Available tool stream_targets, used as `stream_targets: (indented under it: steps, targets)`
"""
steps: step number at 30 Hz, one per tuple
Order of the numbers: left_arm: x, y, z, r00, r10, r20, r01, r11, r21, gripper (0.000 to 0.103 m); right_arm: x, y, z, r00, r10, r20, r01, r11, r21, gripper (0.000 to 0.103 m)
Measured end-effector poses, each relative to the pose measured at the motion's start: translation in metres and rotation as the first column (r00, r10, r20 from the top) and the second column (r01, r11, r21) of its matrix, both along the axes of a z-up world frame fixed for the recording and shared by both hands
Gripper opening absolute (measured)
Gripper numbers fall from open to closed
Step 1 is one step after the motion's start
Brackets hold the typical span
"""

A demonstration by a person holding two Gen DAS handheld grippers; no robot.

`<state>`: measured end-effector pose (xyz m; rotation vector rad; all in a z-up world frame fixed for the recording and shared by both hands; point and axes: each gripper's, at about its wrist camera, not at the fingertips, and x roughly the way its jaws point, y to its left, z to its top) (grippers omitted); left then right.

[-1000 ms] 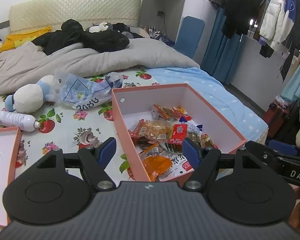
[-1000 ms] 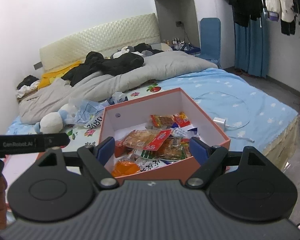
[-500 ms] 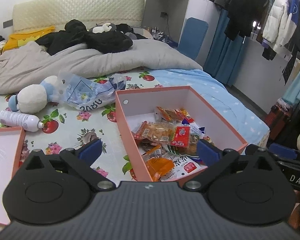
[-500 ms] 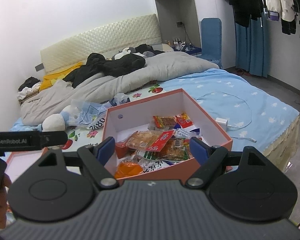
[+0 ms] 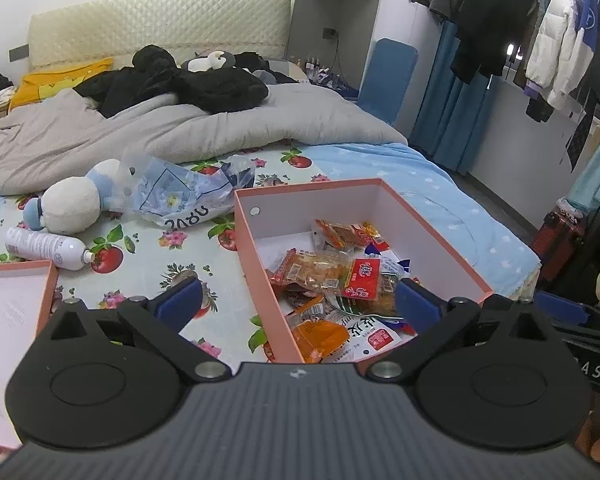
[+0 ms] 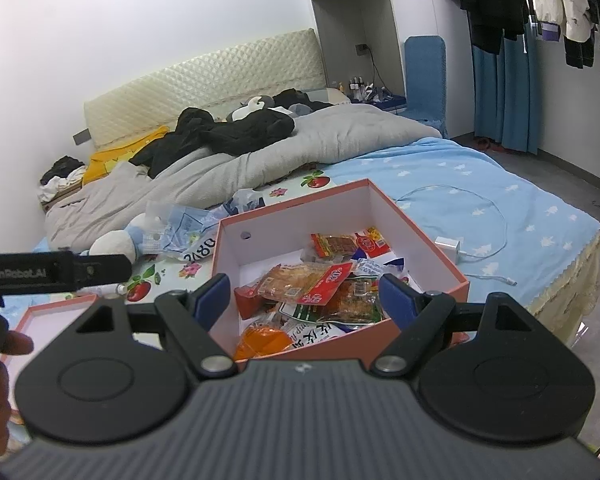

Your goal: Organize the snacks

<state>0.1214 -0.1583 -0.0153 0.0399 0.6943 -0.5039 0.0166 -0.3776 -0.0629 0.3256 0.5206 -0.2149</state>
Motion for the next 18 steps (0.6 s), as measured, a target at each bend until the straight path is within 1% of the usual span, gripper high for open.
stream_targets:
  steps: [6, 10, 18]
  targets:
    - [0.0009, 0.0025, 0.0019, 1.000, -0.003, -0.013, 0.003, 1.000, -0.006, 0.103, 0.0011, 0.0020, 0.0001, 1.000, -0.006, -0.003, 0.006, 1.000, 0.001, 0.083]
    - [-0.0019, 0.0021, 0.0038, 1.000, -0.004, 0.005, 0.004, 1.000, 0.005, 0.103, 0.0010, 0.0030, 0.0008, 1.000, -0.006, -0.002, 0.006, 1.000, 0.000, 0.083]
    - [-0.0061, 0.0037, 0.0067, 1.000, -0.003, 0.011, 0.003, 1.000, 0.003, 0.103, -0.0011, 0.0040, 0.0007, 1.000, -0.001, 0.001, 0.001, 1.000, 0.002, 0.083]
